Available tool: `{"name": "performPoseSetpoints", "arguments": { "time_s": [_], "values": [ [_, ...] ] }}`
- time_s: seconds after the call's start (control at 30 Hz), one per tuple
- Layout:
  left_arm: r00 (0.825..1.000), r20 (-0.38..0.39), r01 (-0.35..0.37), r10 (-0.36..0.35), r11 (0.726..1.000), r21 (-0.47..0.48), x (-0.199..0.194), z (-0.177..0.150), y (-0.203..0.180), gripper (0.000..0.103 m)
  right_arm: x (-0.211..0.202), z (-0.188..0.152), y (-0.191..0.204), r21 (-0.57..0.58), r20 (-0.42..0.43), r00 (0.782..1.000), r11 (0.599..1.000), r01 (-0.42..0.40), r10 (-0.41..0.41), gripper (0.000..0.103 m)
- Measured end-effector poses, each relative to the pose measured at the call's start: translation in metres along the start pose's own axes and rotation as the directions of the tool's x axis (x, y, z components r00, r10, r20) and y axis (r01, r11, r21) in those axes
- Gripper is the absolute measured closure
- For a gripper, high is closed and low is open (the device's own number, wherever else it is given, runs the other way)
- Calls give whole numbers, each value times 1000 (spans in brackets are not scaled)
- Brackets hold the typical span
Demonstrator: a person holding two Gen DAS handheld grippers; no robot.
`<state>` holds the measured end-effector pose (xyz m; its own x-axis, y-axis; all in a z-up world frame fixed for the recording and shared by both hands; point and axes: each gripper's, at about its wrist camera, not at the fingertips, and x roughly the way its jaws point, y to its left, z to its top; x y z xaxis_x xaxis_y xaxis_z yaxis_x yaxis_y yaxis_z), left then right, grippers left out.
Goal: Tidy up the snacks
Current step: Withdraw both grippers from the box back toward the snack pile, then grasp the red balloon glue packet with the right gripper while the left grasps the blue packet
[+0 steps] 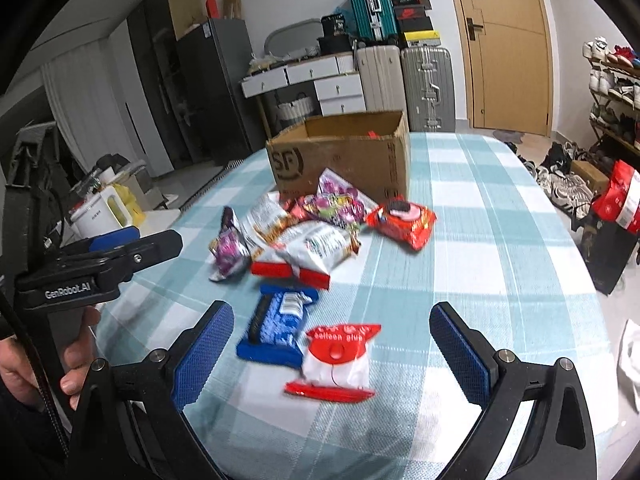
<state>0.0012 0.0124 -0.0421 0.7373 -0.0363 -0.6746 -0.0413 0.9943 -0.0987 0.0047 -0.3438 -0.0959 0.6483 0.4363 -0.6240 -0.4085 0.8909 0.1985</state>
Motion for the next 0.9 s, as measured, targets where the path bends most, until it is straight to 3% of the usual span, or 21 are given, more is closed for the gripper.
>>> {"name": "performPoseSetpoints", "arguments": {
  "time_s": [0.7,0.9],
  "values": [
    [994,-107,19,-20,1000,-11,56,-30,9,1,64,-24,-26,61,-152,987,996,58,-48,3],
    [991,-130,19,-21,1000,-19,68,-35,11,1,72,-25,-19,12,-175,982,997,82,-78,18]
  ]
}}
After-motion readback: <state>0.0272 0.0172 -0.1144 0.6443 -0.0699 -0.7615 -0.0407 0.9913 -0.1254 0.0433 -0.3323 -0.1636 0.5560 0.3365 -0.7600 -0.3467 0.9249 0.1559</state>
